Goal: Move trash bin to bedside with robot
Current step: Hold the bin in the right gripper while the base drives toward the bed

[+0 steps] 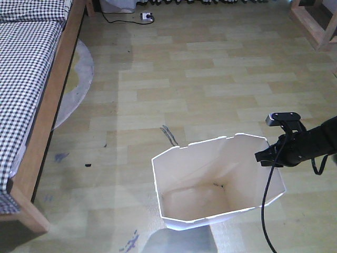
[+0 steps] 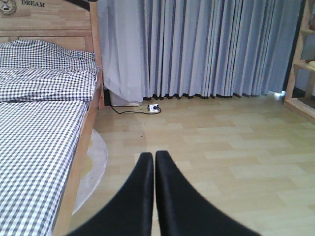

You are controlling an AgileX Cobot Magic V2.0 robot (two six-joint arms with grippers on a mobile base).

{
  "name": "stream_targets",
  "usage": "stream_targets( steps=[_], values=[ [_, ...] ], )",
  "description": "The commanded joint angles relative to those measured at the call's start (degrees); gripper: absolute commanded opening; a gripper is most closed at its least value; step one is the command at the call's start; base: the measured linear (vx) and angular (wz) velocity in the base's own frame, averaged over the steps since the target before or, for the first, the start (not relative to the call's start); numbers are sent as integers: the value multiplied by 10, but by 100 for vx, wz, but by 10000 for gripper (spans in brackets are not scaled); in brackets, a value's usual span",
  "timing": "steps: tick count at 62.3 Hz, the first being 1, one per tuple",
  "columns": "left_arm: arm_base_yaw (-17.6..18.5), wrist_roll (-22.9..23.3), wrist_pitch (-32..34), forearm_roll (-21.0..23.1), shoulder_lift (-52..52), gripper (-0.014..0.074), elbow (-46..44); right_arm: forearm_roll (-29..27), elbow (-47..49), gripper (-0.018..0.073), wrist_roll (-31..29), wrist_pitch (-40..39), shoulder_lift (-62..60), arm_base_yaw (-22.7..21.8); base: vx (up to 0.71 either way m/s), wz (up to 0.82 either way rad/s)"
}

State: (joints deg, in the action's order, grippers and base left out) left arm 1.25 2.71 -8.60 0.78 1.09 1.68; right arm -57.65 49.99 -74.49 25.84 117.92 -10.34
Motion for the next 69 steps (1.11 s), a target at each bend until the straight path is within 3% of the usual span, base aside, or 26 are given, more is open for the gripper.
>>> stream_targets(
  steps=[1, 69],
  values=[
    [3, 5, 44, 2, 6, -6, 16, -45, 13, -6, 8, 65, -40, -2, 43, 0],
    [3, 5, 44, 2, 6, -6, 16, -45, 13, -6, 8, 67, -40, -2, 44, 6]
  ],
)
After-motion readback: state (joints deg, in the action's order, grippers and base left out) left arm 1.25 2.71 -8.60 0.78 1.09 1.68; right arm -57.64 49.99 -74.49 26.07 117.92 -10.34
